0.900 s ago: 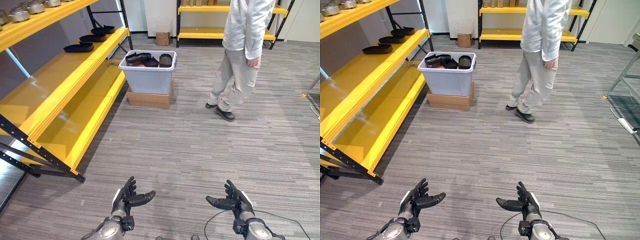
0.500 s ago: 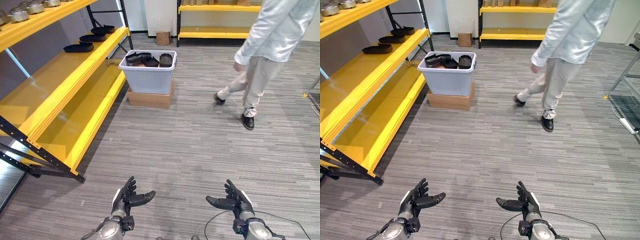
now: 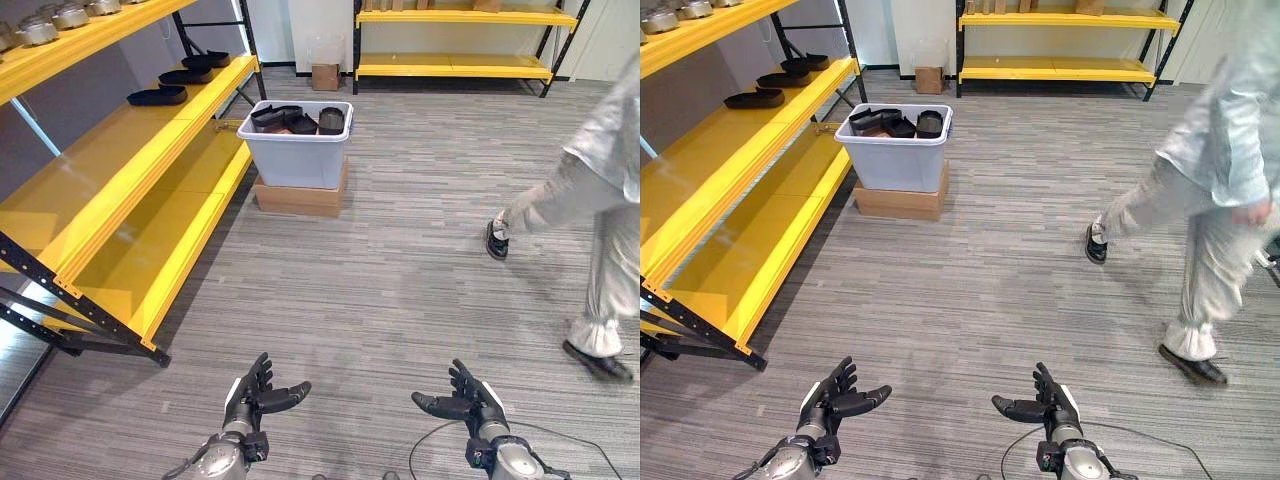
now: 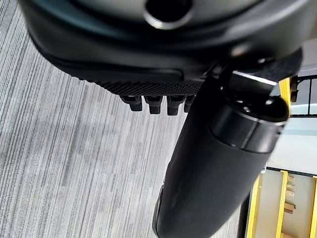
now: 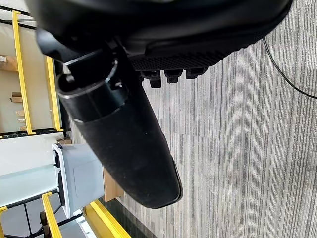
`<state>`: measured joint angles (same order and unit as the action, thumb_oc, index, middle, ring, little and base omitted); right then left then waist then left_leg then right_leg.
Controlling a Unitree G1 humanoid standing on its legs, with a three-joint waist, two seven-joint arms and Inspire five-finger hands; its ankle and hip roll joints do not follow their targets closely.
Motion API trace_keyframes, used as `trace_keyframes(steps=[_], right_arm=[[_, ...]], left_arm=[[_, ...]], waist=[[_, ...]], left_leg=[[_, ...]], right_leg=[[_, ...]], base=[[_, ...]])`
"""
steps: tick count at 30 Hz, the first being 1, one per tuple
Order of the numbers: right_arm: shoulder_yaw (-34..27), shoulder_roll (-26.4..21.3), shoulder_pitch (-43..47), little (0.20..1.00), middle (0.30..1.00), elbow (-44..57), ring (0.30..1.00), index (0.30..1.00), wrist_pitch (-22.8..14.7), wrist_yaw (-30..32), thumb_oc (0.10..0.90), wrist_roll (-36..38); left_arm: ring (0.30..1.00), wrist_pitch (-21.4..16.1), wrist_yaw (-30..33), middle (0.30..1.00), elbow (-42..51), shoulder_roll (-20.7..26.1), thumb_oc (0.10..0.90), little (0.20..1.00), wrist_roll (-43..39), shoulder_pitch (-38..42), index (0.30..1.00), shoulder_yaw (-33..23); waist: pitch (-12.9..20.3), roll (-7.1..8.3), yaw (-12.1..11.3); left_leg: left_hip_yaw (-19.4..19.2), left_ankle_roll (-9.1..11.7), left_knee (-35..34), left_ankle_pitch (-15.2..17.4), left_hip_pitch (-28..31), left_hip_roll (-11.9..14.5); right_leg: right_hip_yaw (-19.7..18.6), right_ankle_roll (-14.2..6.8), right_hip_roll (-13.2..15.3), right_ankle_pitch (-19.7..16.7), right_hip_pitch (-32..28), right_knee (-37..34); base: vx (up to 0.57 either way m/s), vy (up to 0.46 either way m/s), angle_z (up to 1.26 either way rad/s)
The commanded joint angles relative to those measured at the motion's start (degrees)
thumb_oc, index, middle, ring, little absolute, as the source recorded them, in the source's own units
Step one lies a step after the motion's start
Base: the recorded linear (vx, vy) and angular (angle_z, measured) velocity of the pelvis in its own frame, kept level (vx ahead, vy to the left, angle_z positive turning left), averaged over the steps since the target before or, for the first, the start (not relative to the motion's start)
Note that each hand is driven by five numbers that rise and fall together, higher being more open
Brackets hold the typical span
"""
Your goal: Move parts from the plastic box to the shelf.
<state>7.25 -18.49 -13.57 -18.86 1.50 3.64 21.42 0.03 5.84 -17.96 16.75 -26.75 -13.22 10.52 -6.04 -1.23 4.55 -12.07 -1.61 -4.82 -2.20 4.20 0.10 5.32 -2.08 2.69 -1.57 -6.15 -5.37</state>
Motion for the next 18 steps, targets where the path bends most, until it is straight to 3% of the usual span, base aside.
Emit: trace_keyframes(steps=[1, 18], right_arm=[[-0.6, -0.5, 3.5, 1.000, 1.000, 2.5, 1.000, 1.000, -4.7, -0.6, 0.900, 0.5], [-1.2, -1.0, 4.6, 1.000, 1.000, 2.5, 1.000, 1.000, -4.8, -0.6, 0.900, 1.4]], left_arm=[[1.000, -4.4, 0.0, 1.000, 0.3, 0.7, 0.900, 1.000, -1.0, 4.9, 1.000, -3.5], [1.000, -4.6, 0.0, 1.000, 1.3, 1.3, 0.900, 1.000, -1.2, 5.3, 1.000, -4.3]], waist=[[1.4, 1.23, 0.2], [0.5, 2.20, -0.5]], left_leg=[[1.8, 4.7, -0.2, 3.1, 2.5, 5.7], [1.5, 4.6, 1.7, 3.7, 1.3, 5.9]], right_leg=[[1.2, -4.6, 3.1, 4.9, -2.4, 1.0], [0.9, -4.7, 3.3, 4.8, -1.9, 0.8]], base=[[0.00, 0.000, 0.00], [0.00, 0.000, 0.00]])
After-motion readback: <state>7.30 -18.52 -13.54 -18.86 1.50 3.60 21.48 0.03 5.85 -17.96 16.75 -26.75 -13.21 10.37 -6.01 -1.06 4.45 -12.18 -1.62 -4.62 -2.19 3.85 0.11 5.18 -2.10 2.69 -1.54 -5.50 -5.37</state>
